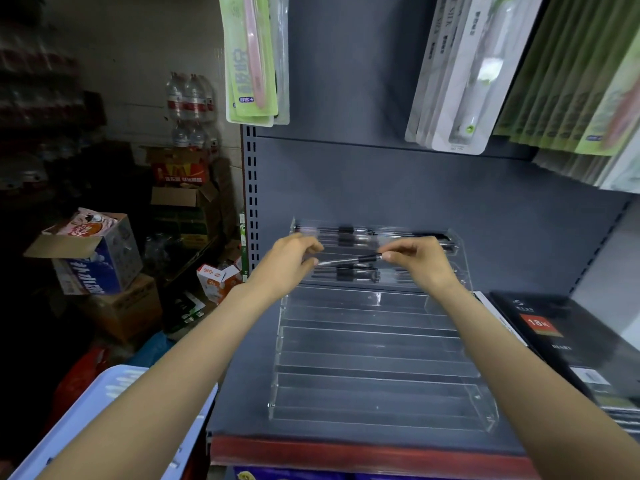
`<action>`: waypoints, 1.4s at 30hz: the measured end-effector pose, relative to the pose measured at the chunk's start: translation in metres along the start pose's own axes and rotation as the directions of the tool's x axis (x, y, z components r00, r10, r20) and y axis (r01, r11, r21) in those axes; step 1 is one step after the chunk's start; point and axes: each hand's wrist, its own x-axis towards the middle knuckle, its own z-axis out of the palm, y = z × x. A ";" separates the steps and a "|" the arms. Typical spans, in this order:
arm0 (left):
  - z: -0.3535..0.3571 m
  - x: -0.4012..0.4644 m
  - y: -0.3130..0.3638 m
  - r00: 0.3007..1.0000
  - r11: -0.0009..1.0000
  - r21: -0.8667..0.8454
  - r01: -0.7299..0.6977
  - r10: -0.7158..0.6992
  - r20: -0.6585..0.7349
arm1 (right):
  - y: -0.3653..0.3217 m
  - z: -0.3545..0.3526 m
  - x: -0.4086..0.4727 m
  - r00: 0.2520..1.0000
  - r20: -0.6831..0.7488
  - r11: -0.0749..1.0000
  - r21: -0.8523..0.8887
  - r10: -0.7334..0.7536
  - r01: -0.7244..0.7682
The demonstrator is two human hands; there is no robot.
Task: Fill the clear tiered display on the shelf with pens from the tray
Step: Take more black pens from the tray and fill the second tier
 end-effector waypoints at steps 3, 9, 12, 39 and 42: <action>0.001 0.000 -0.003 0.998 0.996 0.084 -0.011 0.006 0.055 | 0.004 0.006 0.000 1.000 0.010 1.000 -0.028 0.004 -0.004; 0.000 0.003 -0.002 0.997 0.992 0.120 -0.042 0.034 0.069 | 0.006 0.014 0.003 0.999 -0.042 0.999 0.043 0.029 -0.027; 0.000 0.004 -0.004 0.998 0.990 0.139 -0.032 0.023 0.067 | 0.008 0.013 0.005 0.998 -0.048 0.999 0.006 0.048 -0.047; 0.001 -0.013 -0.004 0.997 0.997 0.073 -0.015 0.021 -0.073 | -0.017 0.037 -0.010 0.998 0.049 0.970 -0.237 -0.048 0.059; -0.003 -0.032 -0.004 0.986 0.998 -0.044 0.046 -0.053 -0.155 | -0.030 0.051 -0.019 0.997 0.046 0.987 -0.141 -0.067 0.072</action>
